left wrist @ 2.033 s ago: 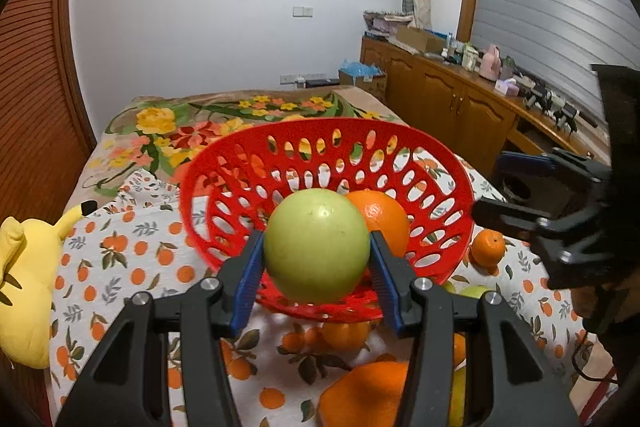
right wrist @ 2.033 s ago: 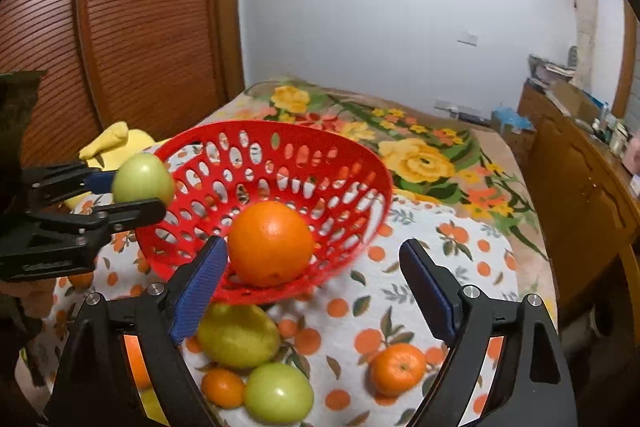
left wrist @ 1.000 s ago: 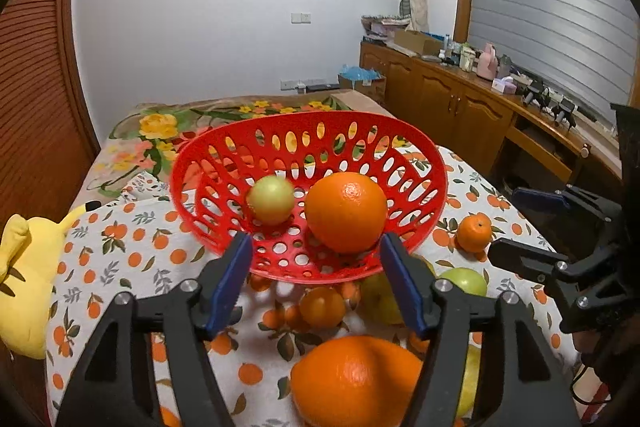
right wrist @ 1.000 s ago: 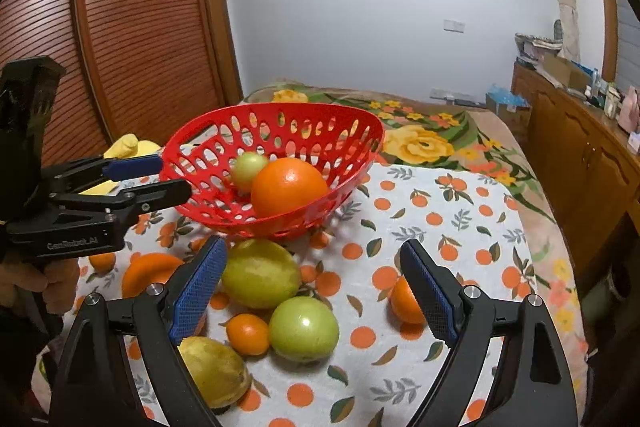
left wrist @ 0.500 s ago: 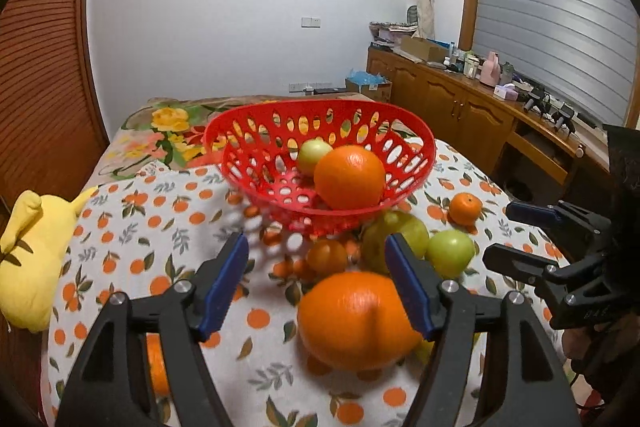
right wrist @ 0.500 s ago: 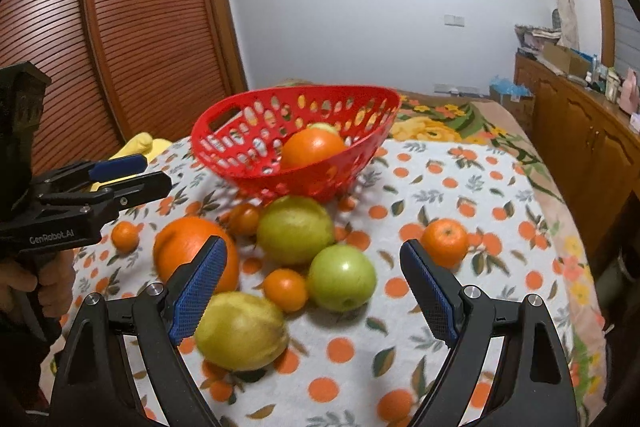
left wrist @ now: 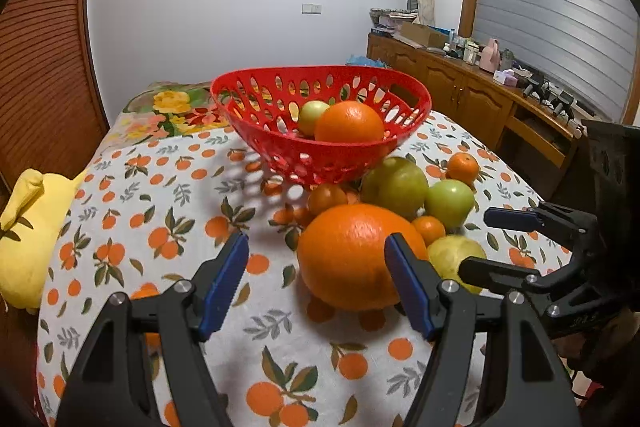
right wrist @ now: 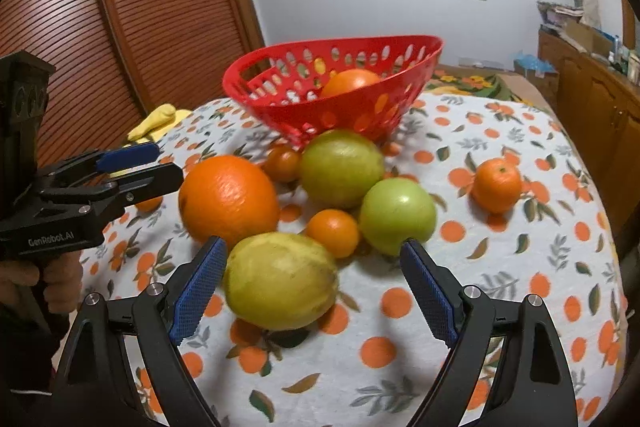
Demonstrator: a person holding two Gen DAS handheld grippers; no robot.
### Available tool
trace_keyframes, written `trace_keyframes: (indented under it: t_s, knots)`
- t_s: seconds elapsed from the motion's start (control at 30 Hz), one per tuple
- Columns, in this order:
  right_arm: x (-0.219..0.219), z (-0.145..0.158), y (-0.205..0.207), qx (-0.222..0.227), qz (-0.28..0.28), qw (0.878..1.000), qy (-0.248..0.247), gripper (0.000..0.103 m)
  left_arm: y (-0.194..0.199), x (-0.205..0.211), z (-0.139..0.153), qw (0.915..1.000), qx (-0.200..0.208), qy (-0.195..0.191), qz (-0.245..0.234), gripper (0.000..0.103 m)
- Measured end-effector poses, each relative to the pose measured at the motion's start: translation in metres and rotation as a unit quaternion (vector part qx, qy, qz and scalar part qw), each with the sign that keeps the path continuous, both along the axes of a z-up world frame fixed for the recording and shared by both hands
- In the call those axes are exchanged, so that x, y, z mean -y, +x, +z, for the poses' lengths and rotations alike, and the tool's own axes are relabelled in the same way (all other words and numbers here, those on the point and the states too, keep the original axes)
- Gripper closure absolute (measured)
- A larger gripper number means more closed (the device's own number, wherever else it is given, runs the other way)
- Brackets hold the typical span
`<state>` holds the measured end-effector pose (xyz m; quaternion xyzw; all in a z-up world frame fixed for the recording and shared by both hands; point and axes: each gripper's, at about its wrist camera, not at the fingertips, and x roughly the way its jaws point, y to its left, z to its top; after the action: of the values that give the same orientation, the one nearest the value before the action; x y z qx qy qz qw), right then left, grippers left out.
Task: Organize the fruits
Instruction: 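Move the left gripper to another large orange while the right gripper approaches the pomelo, then grasp the large orange with the left gripper while the right gripper grasps the pomelo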
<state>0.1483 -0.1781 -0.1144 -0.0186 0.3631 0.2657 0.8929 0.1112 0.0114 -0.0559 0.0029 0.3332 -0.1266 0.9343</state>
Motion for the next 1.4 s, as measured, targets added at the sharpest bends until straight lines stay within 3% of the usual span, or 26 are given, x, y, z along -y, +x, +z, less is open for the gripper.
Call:
trace_keyframes:
  t_s: [0.53,0.67,0.97,1.17,1.4]
  knots:
    - [-0.017,-0.02,-0.002,-0.037,0.026,0.999,-0.002,0.018,-0.016,-0.003,-0.012,0.9999,-0.014,-0.005,0.002,0.032]
    - [-0.018,-0.024,0.0,-0.04,0.023,0.999,-0.014,0.034,-0.015,0.0,-0.012,0.9999,-0.014,-0.008,-0.002,0.032]
    - [-0.002,-0.022,-0.004,-0.041,0.019,0.999,0.0,0.034,-0.009,0.016,-0.008,0.9996,-0.012,-0.011,-0.024,0.032]
    - [0.016,-0.017,-0.01,-0.02,-0.003,1.0,-0.018,0.034,-0.002,0.028,-0.008,0.9991,-0.016,-0.008,-0.038,0.032]
    - [0.036,-0.017,-0.004,-0.014,-0.023,1.0,-0.016,0.034,0.006,0.036,-0.011,0.9993,-0.019,0.005,-0.032,0.032]
